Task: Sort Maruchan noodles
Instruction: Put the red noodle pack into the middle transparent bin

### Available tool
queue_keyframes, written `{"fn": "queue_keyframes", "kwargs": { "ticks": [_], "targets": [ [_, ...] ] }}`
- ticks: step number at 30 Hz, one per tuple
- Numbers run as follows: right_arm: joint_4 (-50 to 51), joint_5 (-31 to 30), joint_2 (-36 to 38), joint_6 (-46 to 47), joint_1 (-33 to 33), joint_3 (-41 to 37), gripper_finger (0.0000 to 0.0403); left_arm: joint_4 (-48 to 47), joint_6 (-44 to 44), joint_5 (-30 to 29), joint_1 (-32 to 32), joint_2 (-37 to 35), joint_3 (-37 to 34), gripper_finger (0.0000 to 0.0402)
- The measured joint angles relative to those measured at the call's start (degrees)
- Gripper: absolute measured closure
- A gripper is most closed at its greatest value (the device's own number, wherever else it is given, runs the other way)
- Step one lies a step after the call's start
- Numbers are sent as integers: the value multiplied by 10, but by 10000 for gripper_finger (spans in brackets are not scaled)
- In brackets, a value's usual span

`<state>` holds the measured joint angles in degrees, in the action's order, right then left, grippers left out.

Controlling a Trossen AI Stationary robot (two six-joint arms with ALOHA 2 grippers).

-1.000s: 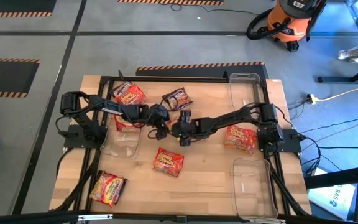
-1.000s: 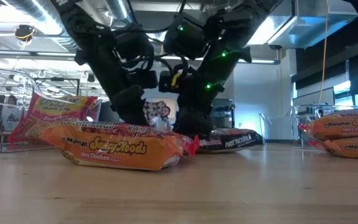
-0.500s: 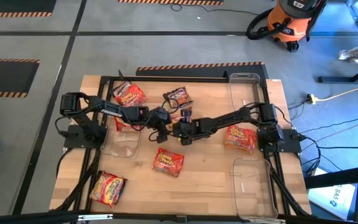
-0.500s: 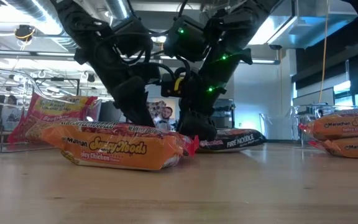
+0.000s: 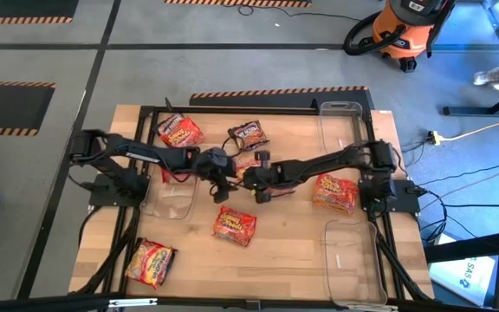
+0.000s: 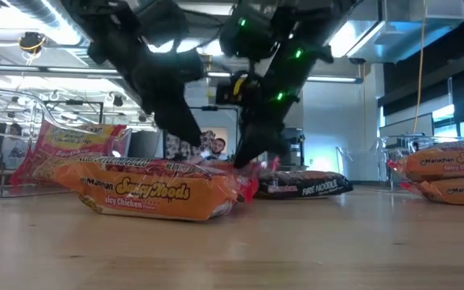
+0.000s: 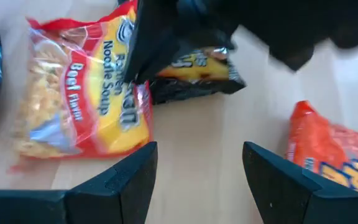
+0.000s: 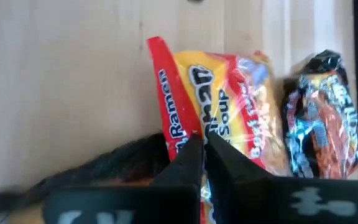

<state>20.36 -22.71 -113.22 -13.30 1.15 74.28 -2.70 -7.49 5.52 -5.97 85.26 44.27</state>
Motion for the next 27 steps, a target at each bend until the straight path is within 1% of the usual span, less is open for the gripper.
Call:
{"fn": "queue_keyframes", "kwargs": {
  "ticks": [3, 8, 11, 15, 18, 22, 24, 27],
  "targets": [
    [17, 19, 30, 11, 4, 0, 402, 1, -1, 0, 9, -22, 0, 172],
    [47, 72, 81, 27, 11, 1, 402, 10, -1, 0, 30, -29, 0, 172],
    [65, 94, 96, 49, 11, 1, 402, 7, 4, -5, 43, -29, 1, 172],
    [94, 95, 100, 95, 7, 1, 403, 8, 4, -38, 53, -29, 0, 172],
    [118, 73, 100, 133, -2, 1, 403, 10, 5, -58, 53, -29, 0, 172],
    [161, 69, 103, 168, -41, 1, 402, 9, 4, -94, 53, -22, 0, 172],
    [162, 80, 109, 174, -70, 0, 402, 9, 4, -114, 53, -13, -1, 172],
    [146, 150, 111, 186, -125, -11, 391, 8, 5, -143, 52, 9, -1, 172]
  ]
}}
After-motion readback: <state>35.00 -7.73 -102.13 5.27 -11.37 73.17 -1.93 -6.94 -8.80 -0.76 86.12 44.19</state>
